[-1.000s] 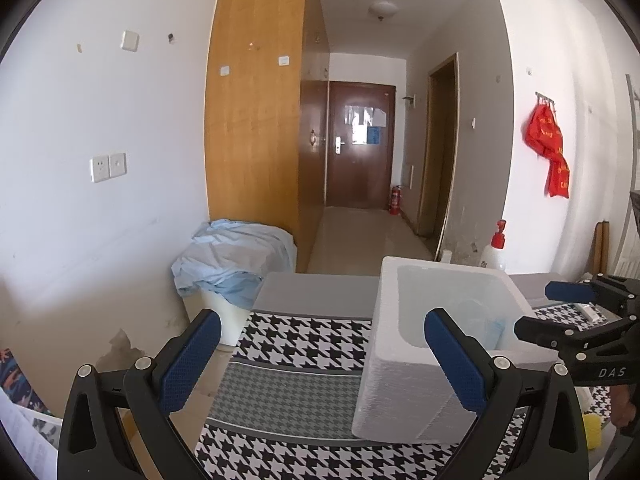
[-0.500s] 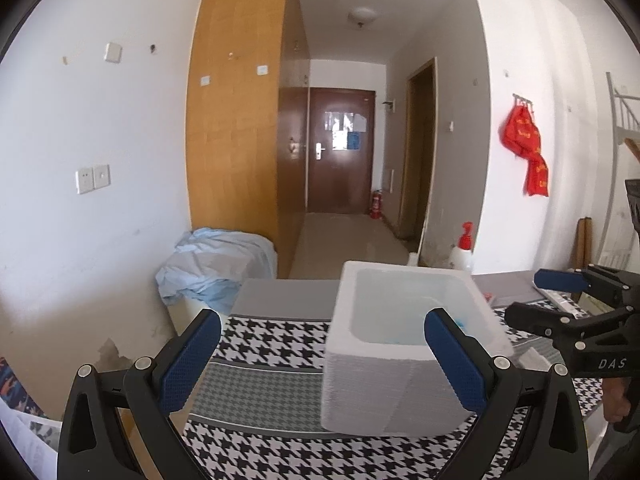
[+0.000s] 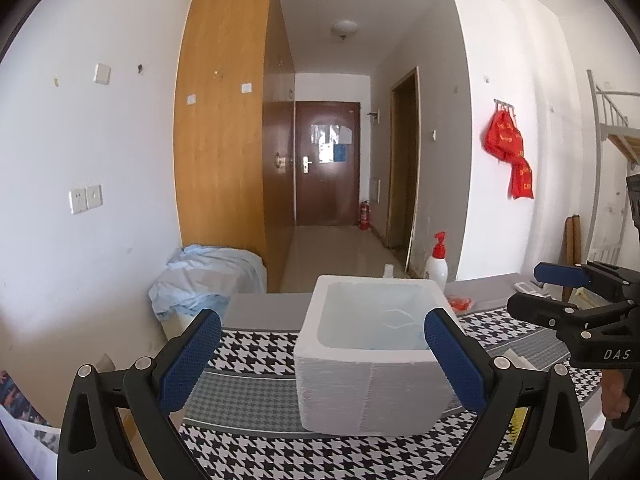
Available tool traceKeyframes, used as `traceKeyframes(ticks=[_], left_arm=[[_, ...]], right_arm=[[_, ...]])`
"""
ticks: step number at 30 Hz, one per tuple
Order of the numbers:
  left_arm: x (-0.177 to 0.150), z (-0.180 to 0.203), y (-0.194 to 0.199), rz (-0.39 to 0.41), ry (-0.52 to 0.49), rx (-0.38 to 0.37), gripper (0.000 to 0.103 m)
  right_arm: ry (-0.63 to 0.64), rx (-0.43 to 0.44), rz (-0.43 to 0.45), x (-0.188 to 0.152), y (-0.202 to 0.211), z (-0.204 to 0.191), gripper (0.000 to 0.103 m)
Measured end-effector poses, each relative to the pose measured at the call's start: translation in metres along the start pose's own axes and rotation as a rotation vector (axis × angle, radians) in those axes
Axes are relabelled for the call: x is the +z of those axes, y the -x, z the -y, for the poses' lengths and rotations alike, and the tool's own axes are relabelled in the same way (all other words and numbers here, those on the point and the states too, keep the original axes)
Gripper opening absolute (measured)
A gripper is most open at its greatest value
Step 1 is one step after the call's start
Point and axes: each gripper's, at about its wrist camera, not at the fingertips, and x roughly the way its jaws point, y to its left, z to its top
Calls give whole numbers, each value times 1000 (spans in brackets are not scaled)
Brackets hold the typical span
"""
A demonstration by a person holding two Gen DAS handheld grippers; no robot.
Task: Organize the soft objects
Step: 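Withdraw both tools from the foam box back over the table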
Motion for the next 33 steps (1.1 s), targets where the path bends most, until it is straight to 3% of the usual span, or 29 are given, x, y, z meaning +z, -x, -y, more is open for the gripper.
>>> traceKeyframes(ticks=[5,9,33], left_arm=[[0,8,5,11,-10,-16,102],[-1,11,9,20,-8,-25,102],[-18,32,16,23,-23,-89,102]], right_arm=[[-9,-10,18,-3,10,3,82],[-16,-17,50,-6,18,5,96],[-29,-100,122,-32,46,21,98]])
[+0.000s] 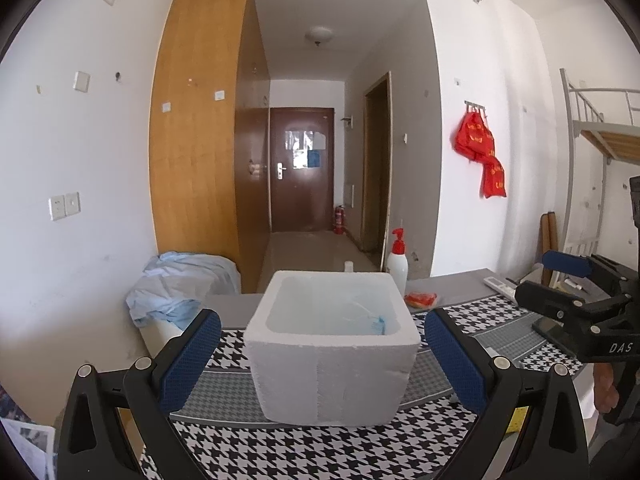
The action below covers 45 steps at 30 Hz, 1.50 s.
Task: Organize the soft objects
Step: 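Withdraw both tools from the foam box back over the table, then move the left tool toward the yellow sponge while the right tool approaches the white tissue pack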
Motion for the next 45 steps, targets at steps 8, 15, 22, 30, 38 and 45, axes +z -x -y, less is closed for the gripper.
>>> traceKeyframes(ticks=[8,15,22,30,38,45], left_arm=[[-11,9,-1,16,1,-26,102],[-22,13,-2,22,20,-46,102],[-29,16,-7,14,20,-73,102],[-35,23,-12,4,24,-89,102],[-40,37,-15,4,-4,-109,102],[-45,56,-21,-22,-34,-165,102]], right_arm=[[-6,-23,13,-13,4,3,98],[-18,-39,0,-26,4,6,98],[-59,-63,-6,-35,5,15,98],[-79,-84,-13,-41,5,22,98],[-82,-125,-27,-50,11,29,98],[-92,-171,-29,-54,23,38,98]])
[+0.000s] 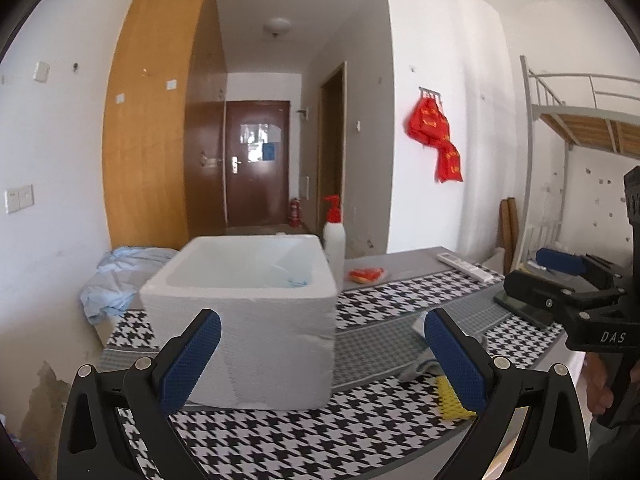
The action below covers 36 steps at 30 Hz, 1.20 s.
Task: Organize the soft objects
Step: 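Move the left tool toward the yellow sponge while the right tool approaches the white tissue pack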
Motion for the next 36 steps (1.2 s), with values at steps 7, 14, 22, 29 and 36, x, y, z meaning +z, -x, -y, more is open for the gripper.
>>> traceKeyframes(ticks=[7,14,22,29,36], left_arm=[[0,15,-4,-19,-10,-50,102],[-2,31,-13,-43,-31,-93,102],[-5,47,-22,-61,-43,-140,102],[-11,57,-31,-90,-52,-165,102],[-19,71,-46,-132,-63,-201,102]], right_arm=[[-12,-33,-4,-6,6,13,98],[-43,-62,-6,-13,12,31,98],[-55,-113,-15,-18,20,44,98],[-79,-133,-43,-28,17,56,98],[-77,-149,-73,-35,13,66,98]])
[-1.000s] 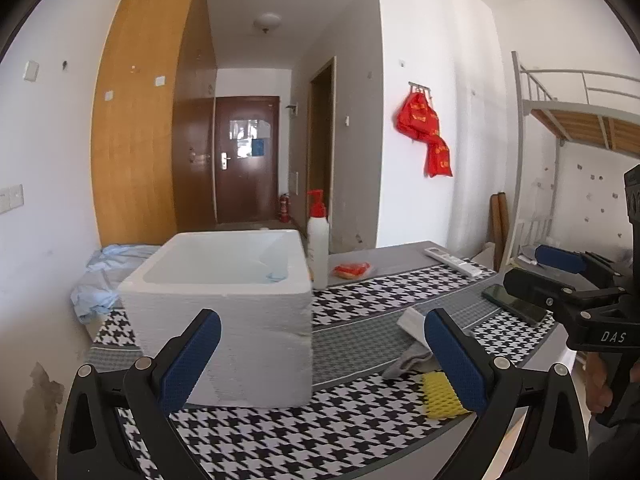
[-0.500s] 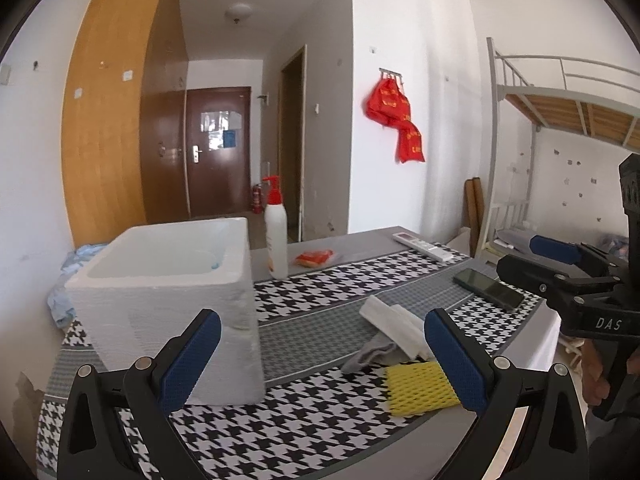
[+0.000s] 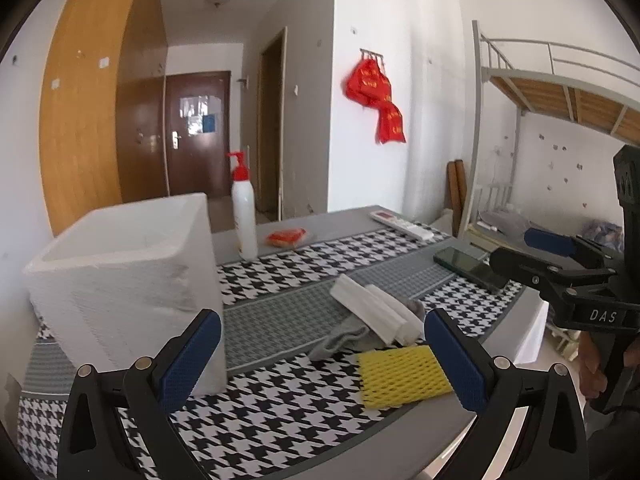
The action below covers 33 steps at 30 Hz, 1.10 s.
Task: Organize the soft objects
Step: 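Move the left tool toward the yellow sponge while the right tool approaches the white tissue pack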
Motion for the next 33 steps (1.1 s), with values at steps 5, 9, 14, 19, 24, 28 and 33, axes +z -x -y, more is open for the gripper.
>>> traceKeyframes(ticks=[5,9,14,19,24,28,33], left_arm=[[-4,6,-11,-32,-11,-21,102],[-5,6,-17,-41,-17,-17,102],[-8,-1,-28,-60,-5,-14,102],[-11,0,-38,-87,-26,-36,102],[-14,-6,-47,-110,-13,-30,102],[-17,-9,-56,-130,-10,-23,102],[-18,-10,-62,-148,-11,-29,102]], right_arm=[[-1,-6,-18,0,-11,5,98],[-6,6,-44,-1,-24,7,98],[-4,19,-89,-7,-43,5,98],[-4,36,-125,-11,-59,4,98],[-1,47,-161,-15,-74,3,98],[-3,60,-190,-19,-85,3,97],[-4,70,-229,-23,-99,4,87]])
